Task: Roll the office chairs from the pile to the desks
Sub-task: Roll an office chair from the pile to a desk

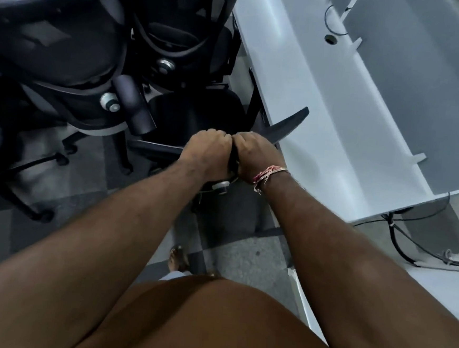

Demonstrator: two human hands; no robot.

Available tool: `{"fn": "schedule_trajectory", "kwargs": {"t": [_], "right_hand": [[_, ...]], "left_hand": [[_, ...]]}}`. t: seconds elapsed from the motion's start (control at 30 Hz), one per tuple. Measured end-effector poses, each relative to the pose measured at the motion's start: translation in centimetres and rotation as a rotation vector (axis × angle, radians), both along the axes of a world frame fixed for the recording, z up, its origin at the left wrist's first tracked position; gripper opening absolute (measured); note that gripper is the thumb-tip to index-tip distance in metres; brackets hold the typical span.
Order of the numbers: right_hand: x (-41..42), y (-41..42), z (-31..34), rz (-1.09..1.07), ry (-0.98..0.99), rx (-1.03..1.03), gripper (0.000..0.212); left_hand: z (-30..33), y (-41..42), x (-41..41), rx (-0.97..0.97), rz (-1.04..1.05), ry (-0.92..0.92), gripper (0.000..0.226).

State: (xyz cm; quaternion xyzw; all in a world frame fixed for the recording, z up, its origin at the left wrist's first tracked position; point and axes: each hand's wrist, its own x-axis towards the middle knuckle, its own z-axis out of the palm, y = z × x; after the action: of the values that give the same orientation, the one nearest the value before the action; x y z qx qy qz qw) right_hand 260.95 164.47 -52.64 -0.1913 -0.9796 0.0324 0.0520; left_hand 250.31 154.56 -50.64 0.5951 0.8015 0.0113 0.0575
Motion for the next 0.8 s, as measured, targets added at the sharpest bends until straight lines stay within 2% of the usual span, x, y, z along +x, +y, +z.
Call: {"fn": "schedule_trajectory", "kwargs": {"t": [0.1, 0.17, 0.27, 0.5, 0.67, 0.8], "right_hand": [[-1.9, 1.4, -1.0, 0.033, -0.179, -0.001, 0.019], [-3.0, 2.1, -1.0, 0.042, -0.287, 0.032, 0.016], [-3.7, 3.1, -0.6, 0.133, -0.382, 0.099, 0.020], [-3.1, 3.4, -0.8, 0.207, -0.349, 0.155, 0.023], [-1.6, 2.7, -0.3, 0.264, -0.317, 0.105, 0.029], [-0.1, 1.4, -0.3, 0.319, -0.318, 0.098, 0.024]], "left_hand": [[-1.4, 1.0, -1.1, -0.087, 0.027, -0.109, 0.027], [-1.9, 1.4, -1.7, -0.128, 0.019, -0.113, 0.018], [-2.0, 1.9, -2.2, -0.159, 0.005, -0.068, 0.036], [-1.5, 1.9, -0.9, -0.236, 0.077, -0.036, 0.037], [-0.6, 1.3, 1.6, -0.287, 0.252, -0.037, 0.021], [-0.1, 0.0, 4.1, -0.354, 0.336, -0.053, 0.012]]}}
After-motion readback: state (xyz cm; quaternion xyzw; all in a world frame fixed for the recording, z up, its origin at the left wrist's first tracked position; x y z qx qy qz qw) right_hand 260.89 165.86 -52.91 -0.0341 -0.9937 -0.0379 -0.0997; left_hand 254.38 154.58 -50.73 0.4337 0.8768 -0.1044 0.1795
